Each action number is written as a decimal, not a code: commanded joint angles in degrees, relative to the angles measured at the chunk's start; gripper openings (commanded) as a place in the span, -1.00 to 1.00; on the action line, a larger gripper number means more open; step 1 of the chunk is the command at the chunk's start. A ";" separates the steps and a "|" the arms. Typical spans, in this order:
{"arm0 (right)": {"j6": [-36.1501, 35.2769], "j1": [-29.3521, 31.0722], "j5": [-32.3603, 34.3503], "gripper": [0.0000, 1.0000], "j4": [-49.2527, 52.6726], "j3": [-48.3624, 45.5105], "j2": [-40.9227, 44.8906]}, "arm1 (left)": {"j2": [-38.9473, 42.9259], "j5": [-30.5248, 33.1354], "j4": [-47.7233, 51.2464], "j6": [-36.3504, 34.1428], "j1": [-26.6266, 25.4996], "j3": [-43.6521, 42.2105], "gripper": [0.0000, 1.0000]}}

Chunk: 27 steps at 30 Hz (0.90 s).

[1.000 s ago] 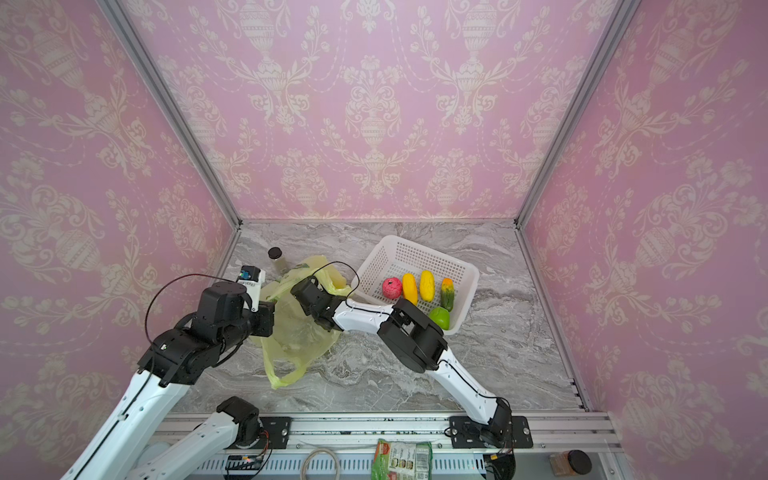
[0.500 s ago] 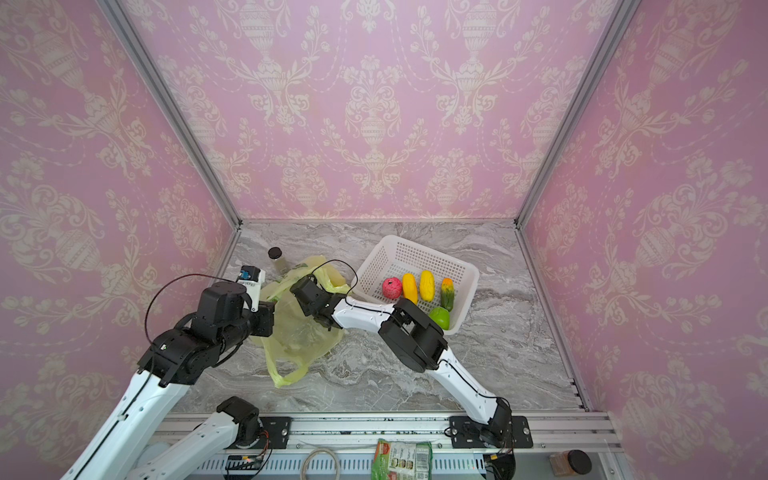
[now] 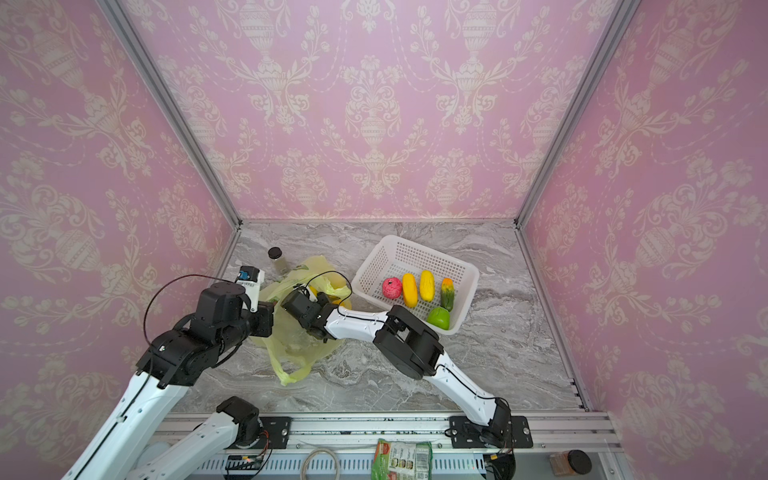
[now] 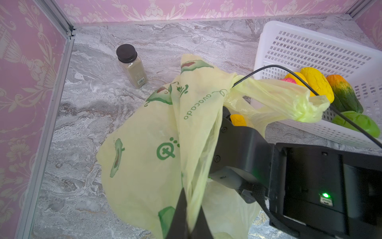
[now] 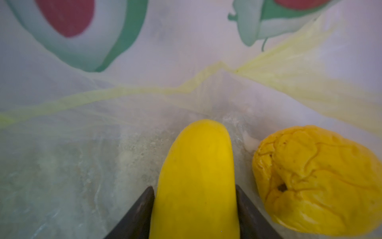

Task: Untie the knot of the plastic bag and take out the fruit
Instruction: 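Lower the right gripper into the bag and close on a long yellow fruit, then lift the long yellow fruit out of the bag and carry it to the basket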

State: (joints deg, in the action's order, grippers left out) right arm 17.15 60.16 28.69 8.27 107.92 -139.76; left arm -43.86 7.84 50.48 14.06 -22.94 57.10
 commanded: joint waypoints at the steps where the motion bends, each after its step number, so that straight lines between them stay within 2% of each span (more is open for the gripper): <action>1: 1.88 0.13 -1.41 0.23 6.53 1.57 -2.49 | 0.52 0.19 0.75 0.71 0.00 -0.58 -1.00; 5: 2.06 0.28 -4.16 0.35 1.91 -2.57 -0.60 | 0.59 0.19 0.71 0.70 0.00 -0.58 -1.00; 7: 2.04 0.15 -3.47 0.32 2.84 -1.73 -1.01 | 0.60 0.13 0.71 0.70 -0.01 -0.58 -1.00; 12: 1.96 0.08 -3.56 -0.11 3.22 -1.71 -0.68 | 0.75 0.17 0.63 0.70 0.00 -0.57 -1.00; 15: 2.01 0.17 -3.29 -0.27 1.70 -4.60 1.91 | 0.62 0.17 0.66 0.70 0.00 -0.56 -1.00; 19: 1.50 0.60 -3.07 -0.43 -2.77 -12.04 8.73 | 0.18 0.10 0.72 0.70 0.00 -0.58 -1.00; 27: -2.11 3.45 -2.78 -0.53 -17.26 -31.96 27.22 | -0.07 0.46 0.74 0.79 0.00 -0.64 -1.00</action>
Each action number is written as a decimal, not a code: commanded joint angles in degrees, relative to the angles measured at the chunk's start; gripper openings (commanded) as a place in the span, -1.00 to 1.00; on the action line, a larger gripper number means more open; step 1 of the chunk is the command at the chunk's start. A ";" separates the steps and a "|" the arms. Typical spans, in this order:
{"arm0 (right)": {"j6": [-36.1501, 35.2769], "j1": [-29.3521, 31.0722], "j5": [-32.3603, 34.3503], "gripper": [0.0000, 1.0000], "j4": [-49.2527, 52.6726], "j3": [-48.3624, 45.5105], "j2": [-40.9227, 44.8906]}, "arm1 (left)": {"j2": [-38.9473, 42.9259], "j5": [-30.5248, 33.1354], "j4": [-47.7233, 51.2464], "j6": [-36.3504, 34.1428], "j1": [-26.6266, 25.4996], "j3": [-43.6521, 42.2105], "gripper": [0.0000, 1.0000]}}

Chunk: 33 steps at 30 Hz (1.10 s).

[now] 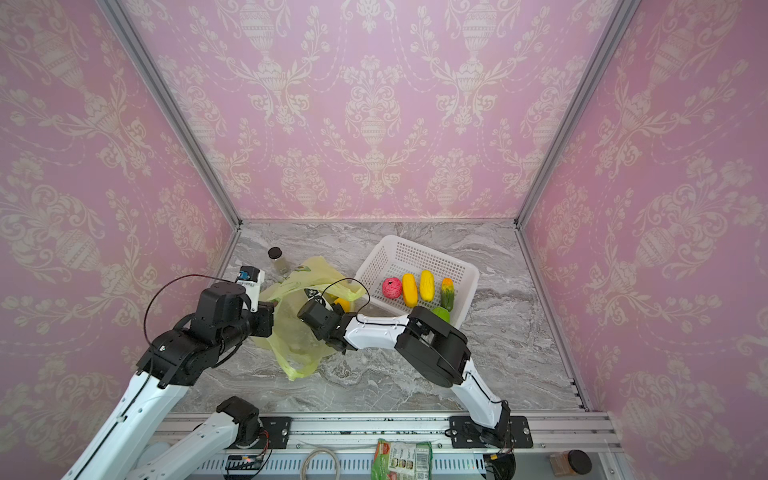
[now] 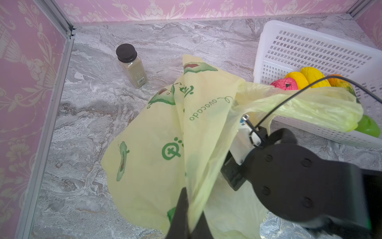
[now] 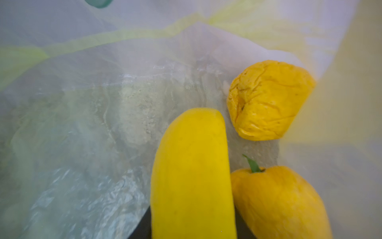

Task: Untie the knot of the plastic bag and take out the fruit
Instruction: 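Lift the long yellow fruit out of the bag and carry it to the basket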

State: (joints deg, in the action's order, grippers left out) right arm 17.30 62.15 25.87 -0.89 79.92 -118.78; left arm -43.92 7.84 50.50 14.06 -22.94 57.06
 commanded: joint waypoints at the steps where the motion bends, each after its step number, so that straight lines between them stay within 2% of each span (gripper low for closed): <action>1: -2.89 1.93 -0.27 -0.53 -10.44 -6.43 8.66 | -0.05 0.43 0.73 0.80 0.00 -0.54 -1.00; 11: -5.74 5.13 -1.26 -0.64 -23.64 -24.94 27.85 | -0.47 0.45 0.74 0.83 0.00 -0.50 -1.00; 14: -6.37 5.02 2.54 -0.66 -27.79 -31.10 34.21 | -0.53 0.42 0.73 0.79 -0.01 -0.53 -1.00; 18: -7.15 4.48 11.68 -0.70 -36.00 -40.72 42.55 | -0.54 0.42 0.69 0.79 -0.09 -0.54 -1.00; 21: -5.44 1.79 16.08 -0.70 -39.45 -46.43 47.94 | -0.63 0.43 0.74 0.83 -0.09 -0.59 -1.00; 23: -1.58 -1.76 16.33 -0.70 -37.50 -48.78 51.01 | -0.61 0.44 0.69 0.79 -0.09 -0.52 -1.00; 27: 8.71 -12.33 12.12 -0.67 -26.59 -49.00 54.27 | -0.62 0.54 0.73 0.79 -0.09 -0.55 -1.00; 33: 18.49 -24.54 5.38 -0.72 -6.88 -40.17 47.09 | -0.64 0.75 0.74 0.92 -0.09 -0.56 -1.00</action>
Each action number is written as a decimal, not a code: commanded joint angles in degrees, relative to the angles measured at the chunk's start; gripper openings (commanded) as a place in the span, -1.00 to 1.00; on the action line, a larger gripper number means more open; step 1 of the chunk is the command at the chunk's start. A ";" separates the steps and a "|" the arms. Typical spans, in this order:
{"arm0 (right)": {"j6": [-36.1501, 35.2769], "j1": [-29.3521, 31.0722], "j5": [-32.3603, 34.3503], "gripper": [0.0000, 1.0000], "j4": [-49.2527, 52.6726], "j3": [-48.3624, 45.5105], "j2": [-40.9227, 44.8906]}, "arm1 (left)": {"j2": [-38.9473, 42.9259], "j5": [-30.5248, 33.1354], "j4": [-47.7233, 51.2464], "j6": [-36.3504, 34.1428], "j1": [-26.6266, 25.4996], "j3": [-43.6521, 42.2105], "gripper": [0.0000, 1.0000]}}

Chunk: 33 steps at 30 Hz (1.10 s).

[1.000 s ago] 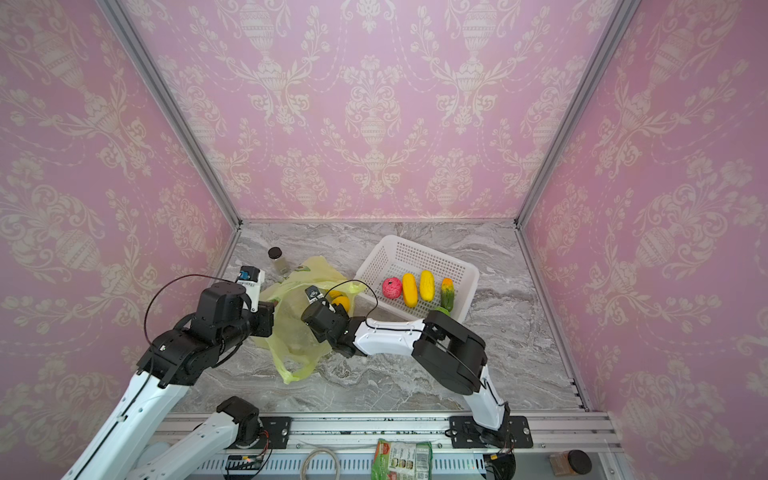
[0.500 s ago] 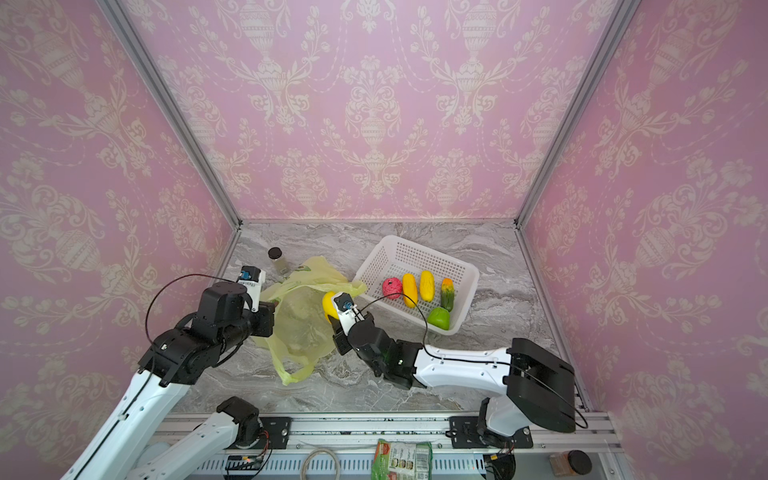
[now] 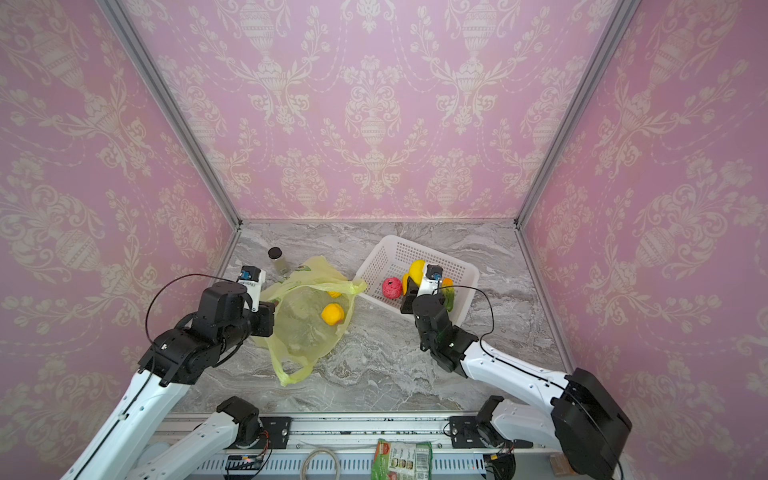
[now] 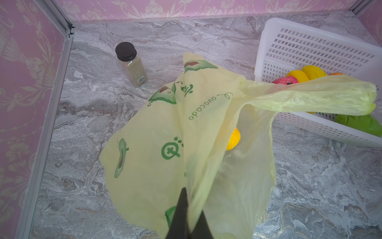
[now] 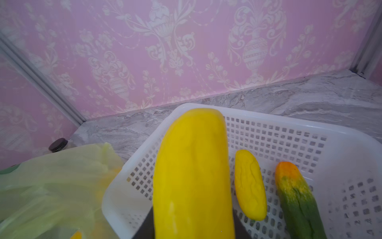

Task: Untie the knot of the plastic bag and take out the fruit
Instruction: 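Lift the long yellow fruit out of the bag and carry it to the basket, then lower the long yellow fruit into the basket and open the right gripper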

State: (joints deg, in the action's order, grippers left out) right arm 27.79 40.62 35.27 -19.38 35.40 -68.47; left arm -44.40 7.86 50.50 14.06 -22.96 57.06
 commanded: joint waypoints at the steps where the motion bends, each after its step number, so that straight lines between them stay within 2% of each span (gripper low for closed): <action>1: 8.74 -4.29 -5.20 -0.69 13.30 5.58 -4.86 | -0.20 0.75 0.79 0.95 -0.07 -0.62 -1.00; 5: 11.12 -8.84 -10.07 -0.62 17.95 10.69 -13.36 | -0.14 0.75 0.78 0.89 -0.07 -0.56 -1.00; 7: 12.74 -10.57 -11.61 -0.75 19.61 12.57 -17.18 | -0.07 0.80 0.76 0.92 -0.07 -0.63 -1.00; 9: 14.13 -12.00 -13.19 -0.79 19.48 13.46 -20.40 | -0.07 0.75 0.82 0.92 -0.07 -0.60 -1.00; 16: 16.04 -14.05 -17.95 -0.66 15.68 14.29 -27.08 | -0.07 0.76 0.82 0.92 -0.07 -0.60 -1.00; 19: 16.36 -14.08 -18.41 -0.50 15.46 14.79 -28.41 | 0.08 0.70 0.70 0.89 -0.07 -0.58 -1.00; 23: 16.59 -14.24 -18.62 -0.10 14.85 14.65 -28.88 | -0.11 0.66 0.72 0.88 -0.07 -0.58 -1.00; 26: 16.68 -14.25 -18.63 0.13 13.82 13.47 -27.86 | 0.06 0.65 0.74 0.90 -0.08 -0.55 -1.00; 29: 16.65 -14.31 -18.56 0.27 12.21 11.66 -26.01 | 0.10 0.60 0.74 0.88 -0.07 -0.61 -1.00; 33: 15.96 -14.17 -19.03 0.32 9.41 9.15 -23.22 | 0.07 0.61 0.72 0.90 -0.07 -0.60 -1.00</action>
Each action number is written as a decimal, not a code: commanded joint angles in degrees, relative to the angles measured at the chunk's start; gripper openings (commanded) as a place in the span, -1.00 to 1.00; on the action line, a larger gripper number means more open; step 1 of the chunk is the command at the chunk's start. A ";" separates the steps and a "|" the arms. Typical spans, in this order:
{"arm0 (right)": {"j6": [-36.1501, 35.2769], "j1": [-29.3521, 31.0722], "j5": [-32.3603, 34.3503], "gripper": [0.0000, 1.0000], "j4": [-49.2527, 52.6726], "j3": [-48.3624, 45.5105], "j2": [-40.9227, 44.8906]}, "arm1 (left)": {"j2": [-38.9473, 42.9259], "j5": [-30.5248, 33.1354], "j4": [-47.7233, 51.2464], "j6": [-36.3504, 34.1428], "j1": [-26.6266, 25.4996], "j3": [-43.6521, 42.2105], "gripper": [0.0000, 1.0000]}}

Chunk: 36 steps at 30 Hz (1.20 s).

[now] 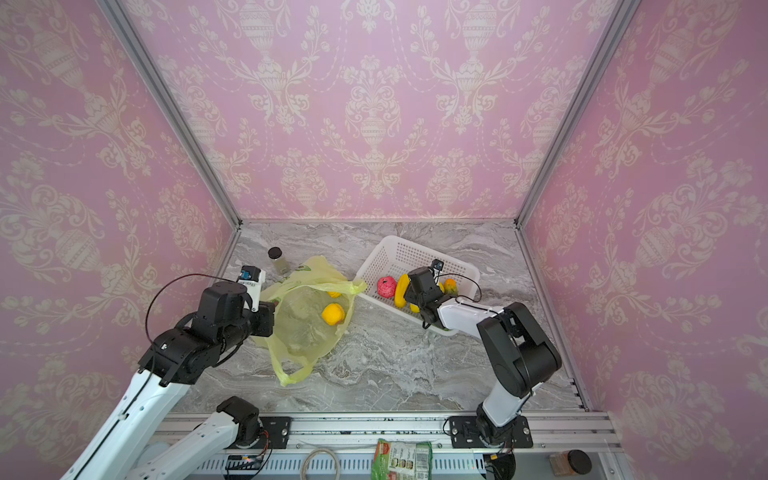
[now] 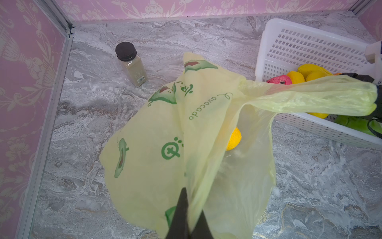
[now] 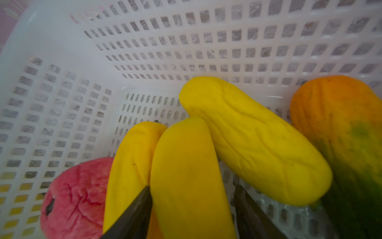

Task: Untie the knot of the plastic bag and take out the fruit
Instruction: 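Lower the long yellow fruit into the basket and open the right gripper, then move the open right gripper from the basket back into the bag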

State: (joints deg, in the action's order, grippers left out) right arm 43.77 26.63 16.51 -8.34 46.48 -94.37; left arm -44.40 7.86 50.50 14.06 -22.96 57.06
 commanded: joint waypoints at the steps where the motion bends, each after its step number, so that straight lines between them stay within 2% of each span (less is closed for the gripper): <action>1: -0.41 -0.18 -0.82 0.32 -2.46 -2.54 3.60 | 0.05 0.60 0.74 0.90 -0.07 -0.54 -1.00; 6: -3.15 1.14 -0.93 0.41 -4.66 -5.18 8.66 | 0.09 0.59 0.74 0.88 -0.07 -0.57 -1.00; 12: -7.56 6.12 6.37 0.56 -5.28 -9.38 18.85 | -0.05 0.59 0.73 0.92 -0.07 -0.62 -1.00; 19: -19.46 17.42 11.26 0.57 -15.62 -16.43 31.29 | 0.11 0.53 0.73 0.83 -0.14 -0.54 -1.00; 23: -28.37 25.73 9.27 0.42 -23.24 -18.62 34.25 | 0.11 0.50 0.74 0.92 -0.10 -0.55 -1.00; 28: -37.85 34.84 4.84 0.24 -28.83 -17.11 30.66 | 0.11 0.52 0.74 0.89 -0.11 -0.58 -1.00; 36: -49.04 45.27 5.79 -0.14 -29.76 -5.72 12.01 | 0.11 0.58 0.70 0.81 -0.15 -0.55 -1.00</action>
State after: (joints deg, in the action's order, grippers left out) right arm 1.45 69.82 21.91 -35.86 37.12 -78.02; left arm -44.40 7.86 50.50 14.06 -23.00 57.06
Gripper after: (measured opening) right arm 0.442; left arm 0.045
